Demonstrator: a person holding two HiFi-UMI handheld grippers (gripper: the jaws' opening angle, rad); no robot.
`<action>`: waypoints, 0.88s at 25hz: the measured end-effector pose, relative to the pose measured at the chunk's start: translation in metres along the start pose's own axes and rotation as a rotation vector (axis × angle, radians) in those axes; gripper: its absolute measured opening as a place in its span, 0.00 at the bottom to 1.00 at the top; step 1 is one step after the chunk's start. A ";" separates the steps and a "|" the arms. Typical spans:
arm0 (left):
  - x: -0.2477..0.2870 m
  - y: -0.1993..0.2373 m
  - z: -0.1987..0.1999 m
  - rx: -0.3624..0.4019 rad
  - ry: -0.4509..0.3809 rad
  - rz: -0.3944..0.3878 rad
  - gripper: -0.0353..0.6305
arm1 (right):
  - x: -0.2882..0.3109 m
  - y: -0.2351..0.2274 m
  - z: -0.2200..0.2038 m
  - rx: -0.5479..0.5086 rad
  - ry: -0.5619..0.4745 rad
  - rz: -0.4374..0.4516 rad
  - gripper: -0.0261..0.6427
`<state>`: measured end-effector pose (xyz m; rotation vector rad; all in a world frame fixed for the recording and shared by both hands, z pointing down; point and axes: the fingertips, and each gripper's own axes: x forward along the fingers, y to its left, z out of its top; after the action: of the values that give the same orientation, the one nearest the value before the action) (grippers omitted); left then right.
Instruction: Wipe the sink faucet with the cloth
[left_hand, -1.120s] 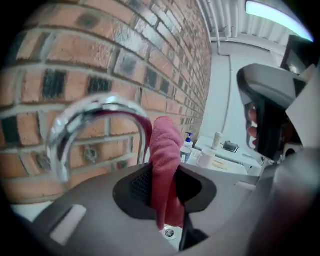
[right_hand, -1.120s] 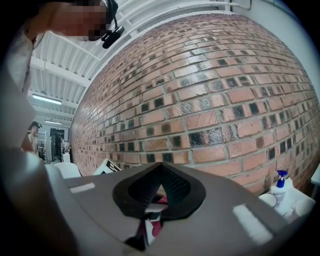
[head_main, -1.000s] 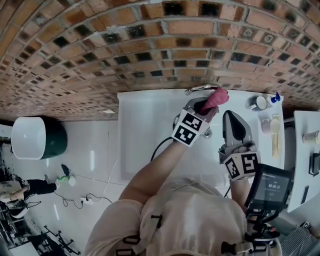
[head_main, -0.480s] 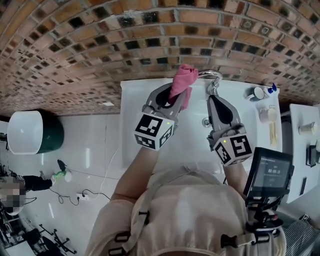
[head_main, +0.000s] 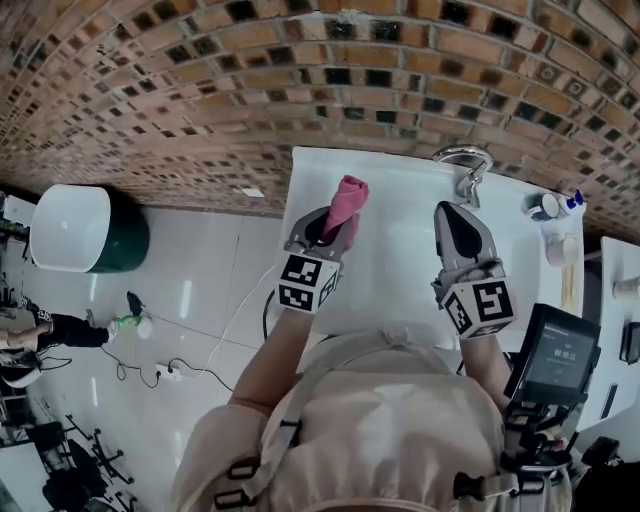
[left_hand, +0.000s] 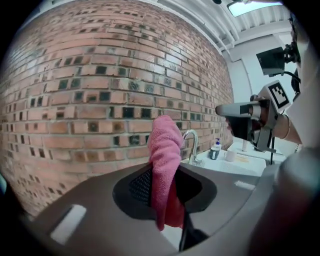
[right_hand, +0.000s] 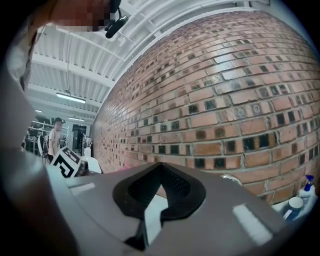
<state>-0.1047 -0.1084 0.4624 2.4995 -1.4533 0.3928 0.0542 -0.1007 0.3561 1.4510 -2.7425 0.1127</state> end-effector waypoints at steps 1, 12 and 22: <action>-0.005 0.006 -0.015 -0.009 0.026 0.013 0.18 | 0.001 0.004 -0.002 0.002 0.005 0.000 0.02; -0.011 0.065 -0.187 -0.145 0.365 0.108 0.18 | 0.003 0.033 -0.024 -0.006 0.066 -0.021 0.02; 0.004 0.070 -0.212 -0.125 0.457 0.070 0.26 | 0.005 0.034 -0.025 -0.020 0.084 -0.049 0.02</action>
<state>-0.1893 -0.0774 0.6664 2.0832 -1.3304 0.7980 0.0236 -0.0835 0.3796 1.4721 -2.6327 0.1406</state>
